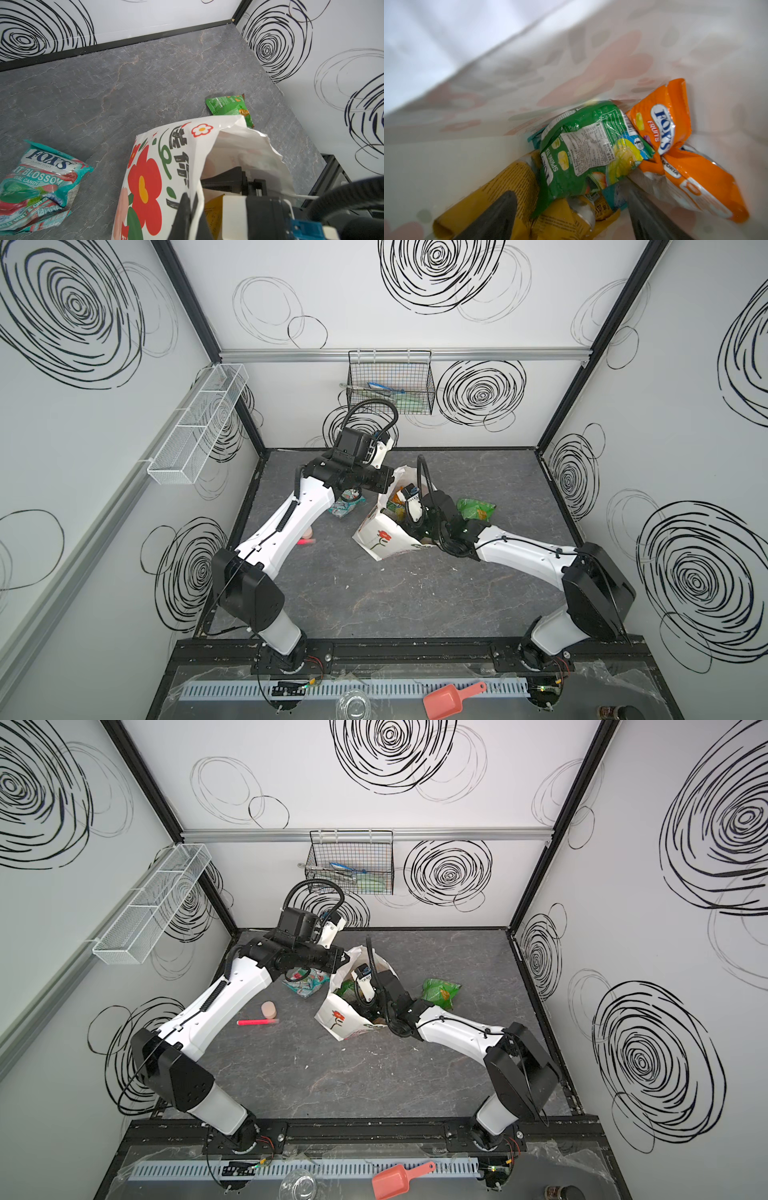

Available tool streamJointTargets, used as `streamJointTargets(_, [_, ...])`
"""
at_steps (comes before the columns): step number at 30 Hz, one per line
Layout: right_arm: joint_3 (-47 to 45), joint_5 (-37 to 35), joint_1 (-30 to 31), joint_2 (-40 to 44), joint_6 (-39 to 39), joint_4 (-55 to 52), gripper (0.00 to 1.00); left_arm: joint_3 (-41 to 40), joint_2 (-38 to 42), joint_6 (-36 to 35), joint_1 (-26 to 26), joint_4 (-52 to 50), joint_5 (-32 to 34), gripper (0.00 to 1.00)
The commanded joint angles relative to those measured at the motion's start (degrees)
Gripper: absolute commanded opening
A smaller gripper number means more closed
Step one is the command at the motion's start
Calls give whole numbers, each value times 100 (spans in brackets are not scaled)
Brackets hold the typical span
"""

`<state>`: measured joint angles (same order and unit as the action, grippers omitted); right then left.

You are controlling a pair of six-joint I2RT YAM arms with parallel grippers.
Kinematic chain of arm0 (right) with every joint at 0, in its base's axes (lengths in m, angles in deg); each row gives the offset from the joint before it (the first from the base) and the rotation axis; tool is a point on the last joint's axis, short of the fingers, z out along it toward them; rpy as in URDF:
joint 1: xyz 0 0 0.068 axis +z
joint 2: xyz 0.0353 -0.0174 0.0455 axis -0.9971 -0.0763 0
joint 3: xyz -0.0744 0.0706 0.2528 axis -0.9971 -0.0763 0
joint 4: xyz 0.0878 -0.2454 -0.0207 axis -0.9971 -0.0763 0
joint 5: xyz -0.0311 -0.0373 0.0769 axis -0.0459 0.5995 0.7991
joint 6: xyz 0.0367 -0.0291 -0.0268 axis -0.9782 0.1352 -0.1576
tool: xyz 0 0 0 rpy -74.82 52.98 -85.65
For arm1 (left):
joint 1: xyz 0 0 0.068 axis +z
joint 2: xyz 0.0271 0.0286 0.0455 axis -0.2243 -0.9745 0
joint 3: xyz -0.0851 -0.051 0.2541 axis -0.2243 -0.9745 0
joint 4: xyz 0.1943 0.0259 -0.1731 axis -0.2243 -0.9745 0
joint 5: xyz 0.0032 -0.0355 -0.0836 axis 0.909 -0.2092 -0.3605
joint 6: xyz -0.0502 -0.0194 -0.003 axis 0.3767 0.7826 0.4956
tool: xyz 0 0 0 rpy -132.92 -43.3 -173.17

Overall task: Take the snacks out of the paper bag
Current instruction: Pick up the snack from the paper bag.

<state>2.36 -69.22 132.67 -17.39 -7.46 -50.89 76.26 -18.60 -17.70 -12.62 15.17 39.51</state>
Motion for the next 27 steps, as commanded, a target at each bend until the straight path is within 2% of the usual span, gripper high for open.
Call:
streamJointTargets(1, [241,21,33,-360,116,-260,89,-86,204,128,9,144,-221,0])
streamJointTargets(9, [1158,-110,-9,-1466,-244,-913,87,-7,138,207,-144,216,-249,0])
streamJointTargets(15, [1133,184,-138,-1788,-479,-693,86,76,139,113,-157,101,145,0])
streamJointTargets(19, [1114,285,-162,-2061,-515,-809,80,52,165,20,-158,70,467,0])
streamJointTargets(23, [1203,396,-161,-2314,-596,-975,67,-1,165,74,-163,167,342,0])
streamJointTargets(27, [1239,527,-153,-2275,-676,-1051,43,-2,148,85,-151,220,351,0])
